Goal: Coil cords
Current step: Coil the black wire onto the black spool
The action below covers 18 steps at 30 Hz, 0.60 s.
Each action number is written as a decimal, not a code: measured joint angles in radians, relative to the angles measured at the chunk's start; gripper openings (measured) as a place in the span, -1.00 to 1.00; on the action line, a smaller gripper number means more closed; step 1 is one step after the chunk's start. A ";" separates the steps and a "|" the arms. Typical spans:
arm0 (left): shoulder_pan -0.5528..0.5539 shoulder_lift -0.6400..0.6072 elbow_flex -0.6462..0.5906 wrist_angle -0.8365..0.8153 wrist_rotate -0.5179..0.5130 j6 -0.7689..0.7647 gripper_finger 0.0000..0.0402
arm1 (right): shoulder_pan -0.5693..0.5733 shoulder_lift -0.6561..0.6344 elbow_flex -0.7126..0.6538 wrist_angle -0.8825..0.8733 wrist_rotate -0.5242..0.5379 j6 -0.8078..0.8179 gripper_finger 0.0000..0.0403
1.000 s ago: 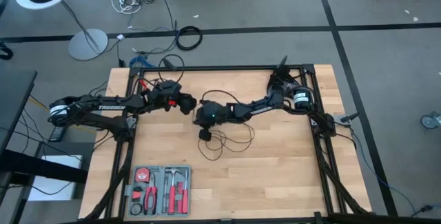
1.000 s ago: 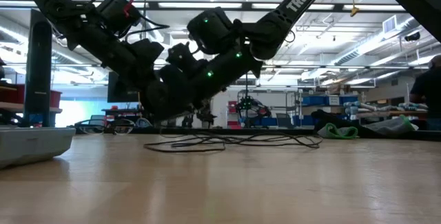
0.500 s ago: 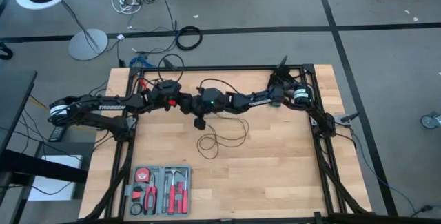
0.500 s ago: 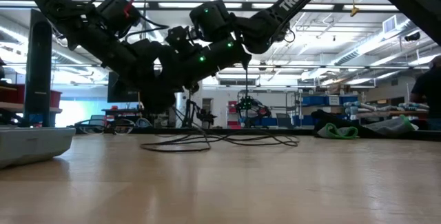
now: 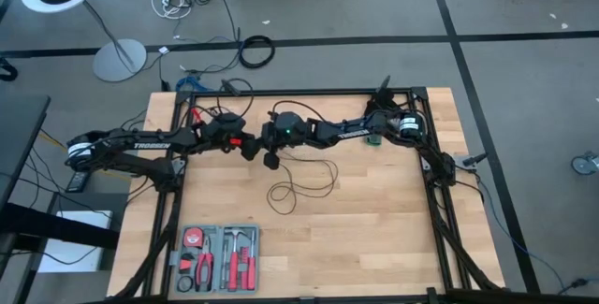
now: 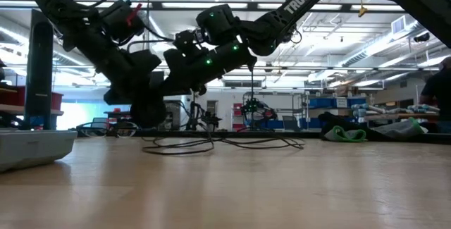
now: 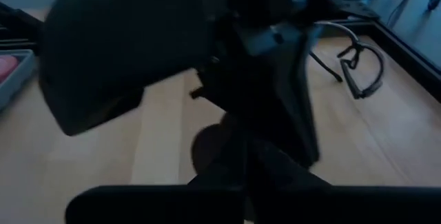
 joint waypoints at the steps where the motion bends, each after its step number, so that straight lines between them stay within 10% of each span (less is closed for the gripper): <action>1: 0.000 0.000 0.000 -0.010 0.000 0.000 -1.00 | -0.001 0.000 0.000 -0.010 0.011 0.000 -1.00; 18: 0.004 0.000 -0.001 -0.068 0.080 0.033 -1.00 | -0.008 -0.003 0.000 -0.434 0.200 0.055 -0.94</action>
